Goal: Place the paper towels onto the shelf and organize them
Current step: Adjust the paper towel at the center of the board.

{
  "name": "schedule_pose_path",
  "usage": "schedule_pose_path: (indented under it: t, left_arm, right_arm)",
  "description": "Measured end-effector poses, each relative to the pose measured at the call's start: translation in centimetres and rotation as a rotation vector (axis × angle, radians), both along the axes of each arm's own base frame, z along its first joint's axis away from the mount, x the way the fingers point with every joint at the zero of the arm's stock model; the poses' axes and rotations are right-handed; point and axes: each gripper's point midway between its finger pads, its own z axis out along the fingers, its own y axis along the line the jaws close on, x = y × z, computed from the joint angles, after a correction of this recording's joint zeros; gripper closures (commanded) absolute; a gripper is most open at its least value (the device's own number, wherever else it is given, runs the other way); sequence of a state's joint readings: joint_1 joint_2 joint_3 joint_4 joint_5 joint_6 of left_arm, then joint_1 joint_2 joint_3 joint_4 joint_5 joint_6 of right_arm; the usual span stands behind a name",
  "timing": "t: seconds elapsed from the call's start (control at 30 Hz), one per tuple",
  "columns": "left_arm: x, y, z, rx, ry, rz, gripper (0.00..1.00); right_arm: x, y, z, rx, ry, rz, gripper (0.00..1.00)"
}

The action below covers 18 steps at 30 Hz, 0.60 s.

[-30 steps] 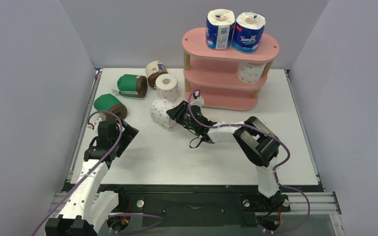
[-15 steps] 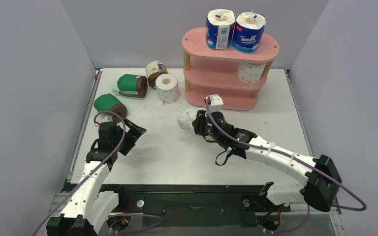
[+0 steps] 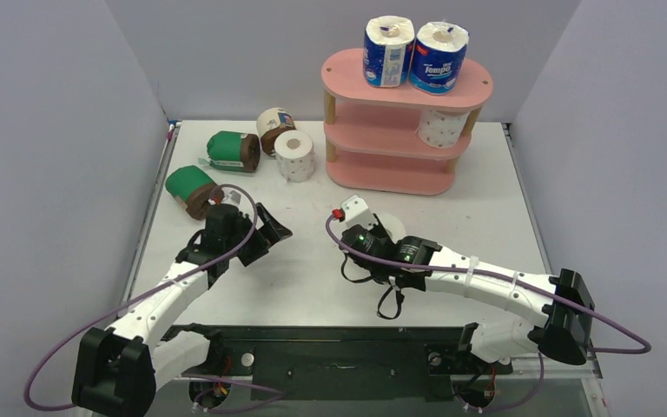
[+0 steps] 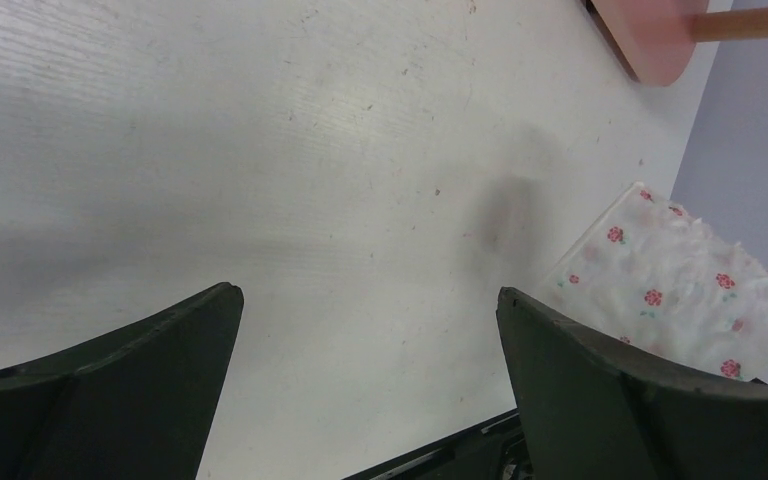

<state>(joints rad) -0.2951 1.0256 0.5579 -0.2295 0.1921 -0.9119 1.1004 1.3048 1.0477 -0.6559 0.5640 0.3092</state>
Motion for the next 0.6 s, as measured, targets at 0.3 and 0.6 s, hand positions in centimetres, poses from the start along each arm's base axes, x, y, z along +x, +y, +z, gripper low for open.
schedule_pose_path:
  t: [0.3, 0.6]
  left_arm:
    - [0.1, -1.9, -0.4, 0.028, 0.003, -0.075, 0.0]
    - [-0.1, -2.9, -1.1, 0.04, 0.013, -0.111, 0.0]
  right_arm:
    - [0.1, 0.3, -1.5, -0.088, 0.031, 0.044, 0.76]
    - [-0.6, 1.3, -3.2, -0.068, 0.099, 0.097, 0.69]
